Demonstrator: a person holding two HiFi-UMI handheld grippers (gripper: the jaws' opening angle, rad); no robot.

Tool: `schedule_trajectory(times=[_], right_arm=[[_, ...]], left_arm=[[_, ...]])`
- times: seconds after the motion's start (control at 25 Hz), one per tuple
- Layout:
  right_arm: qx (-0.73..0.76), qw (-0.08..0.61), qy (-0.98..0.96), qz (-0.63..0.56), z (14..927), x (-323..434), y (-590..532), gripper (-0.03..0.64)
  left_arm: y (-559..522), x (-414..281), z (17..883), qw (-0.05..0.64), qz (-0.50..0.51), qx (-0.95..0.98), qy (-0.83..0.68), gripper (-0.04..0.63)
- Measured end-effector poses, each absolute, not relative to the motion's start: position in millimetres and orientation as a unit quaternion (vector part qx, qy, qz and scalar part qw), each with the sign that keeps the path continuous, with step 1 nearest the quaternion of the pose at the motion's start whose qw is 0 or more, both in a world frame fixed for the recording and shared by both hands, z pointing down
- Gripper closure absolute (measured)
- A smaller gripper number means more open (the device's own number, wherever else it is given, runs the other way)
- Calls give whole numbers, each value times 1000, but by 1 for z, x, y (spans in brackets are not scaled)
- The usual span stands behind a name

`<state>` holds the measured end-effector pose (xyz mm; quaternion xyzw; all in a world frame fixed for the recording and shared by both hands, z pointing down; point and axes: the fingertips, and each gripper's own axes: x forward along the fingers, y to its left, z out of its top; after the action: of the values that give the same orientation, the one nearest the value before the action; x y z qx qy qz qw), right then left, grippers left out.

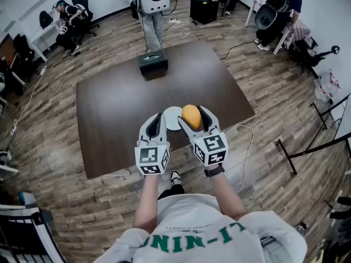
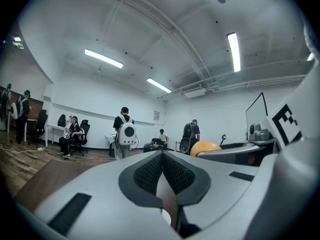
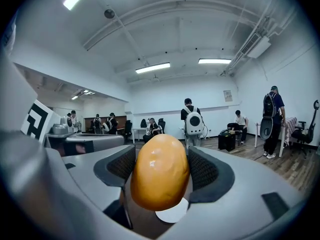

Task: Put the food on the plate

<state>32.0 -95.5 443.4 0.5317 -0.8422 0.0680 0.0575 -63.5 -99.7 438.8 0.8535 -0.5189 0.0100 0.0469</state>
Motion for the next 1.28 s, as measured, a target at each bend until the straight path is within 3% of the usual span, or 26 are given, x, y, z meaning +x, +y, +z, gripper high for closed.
schedule_trajectory(times=[0.32,0.96,1.28], right_arm=[[527,81,-843,70,454,1,-167,281],[492,113,-861,60,470,19,-288,281],[448,134,-877,110,509,2,-327,281]], left_arm=[[-179,-94,444,56,11,853,-518,583],[-286,-77,451,71,11,828,-556,583],[-319,-87,465,79,26,807,-585,583]])
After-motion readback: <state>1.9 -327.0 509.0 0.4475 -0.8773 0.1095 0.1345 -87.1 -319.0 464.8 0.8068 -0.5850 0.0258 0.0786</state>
